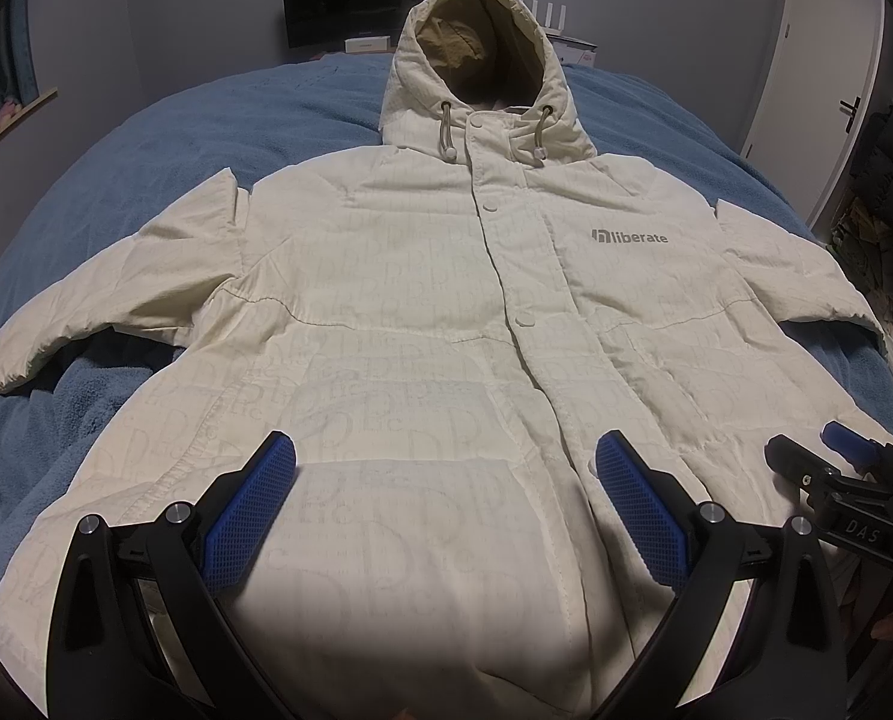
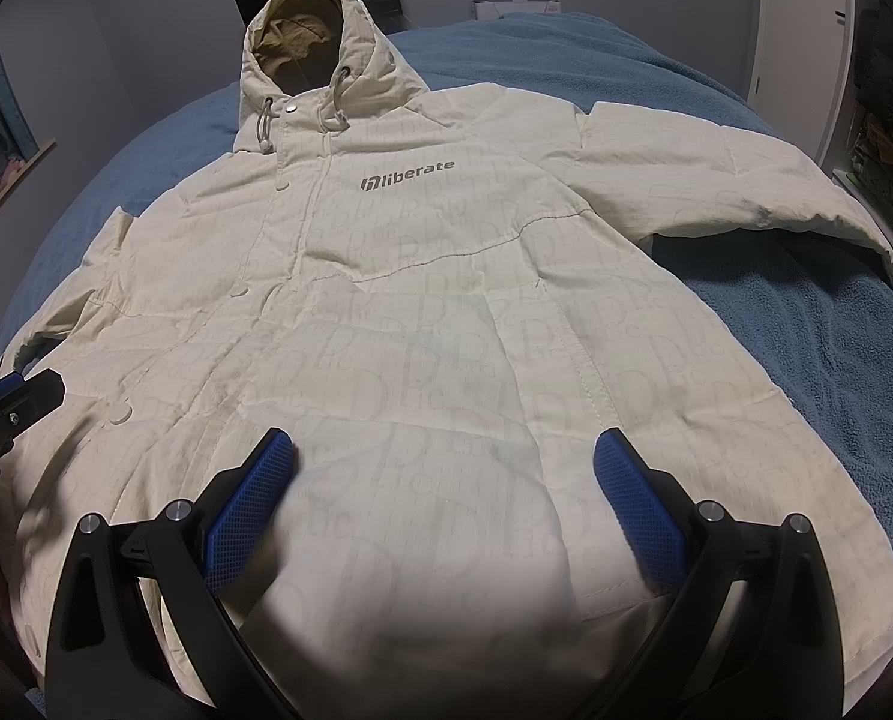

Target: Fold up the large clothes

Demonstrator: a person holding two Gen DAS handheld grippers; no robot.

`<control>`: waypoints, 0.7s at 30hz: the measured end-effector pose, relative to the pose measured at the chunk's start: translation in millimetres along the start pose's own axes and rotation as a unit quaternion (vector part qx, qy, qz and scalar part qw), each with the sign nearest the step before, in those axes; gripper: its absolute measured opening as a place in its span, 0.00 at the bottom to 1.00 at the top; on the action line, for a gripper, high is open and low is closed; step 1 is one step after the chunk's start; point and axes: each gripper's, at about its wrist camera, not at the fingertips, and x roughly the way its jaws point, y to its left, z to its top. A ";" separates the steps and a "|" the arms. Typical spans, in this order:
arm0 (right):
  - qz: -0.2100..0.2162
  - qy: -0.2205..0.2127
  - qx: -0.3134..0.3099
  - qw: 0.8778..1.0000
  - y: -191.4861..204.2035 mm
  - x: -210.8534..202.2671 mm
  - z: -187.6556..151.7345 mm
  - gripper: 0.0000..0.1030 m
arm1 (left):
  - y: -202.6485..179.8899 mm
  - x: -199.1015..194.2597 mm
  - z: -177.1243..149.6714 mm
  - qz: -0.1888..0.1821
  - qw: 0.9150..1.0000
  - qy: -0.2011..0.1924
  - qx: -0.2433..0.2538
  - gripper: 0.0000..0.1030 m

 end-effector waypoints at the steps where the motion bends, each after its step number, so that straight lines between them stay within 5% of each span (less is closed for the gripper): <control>1: 0.000 0.000 0.000 1.000 -0.1 0.0 0.0 0.94 | -0.4 0.2 0.1 0.000 1.000 0.000 0.000 0.94; 21: 0.003 0.001 0.004 1.000 -1.6 1.5 1.0 0.94 | -4.7 2.8 -1.6 -0.001 1.000 0.002 -0.001 0.94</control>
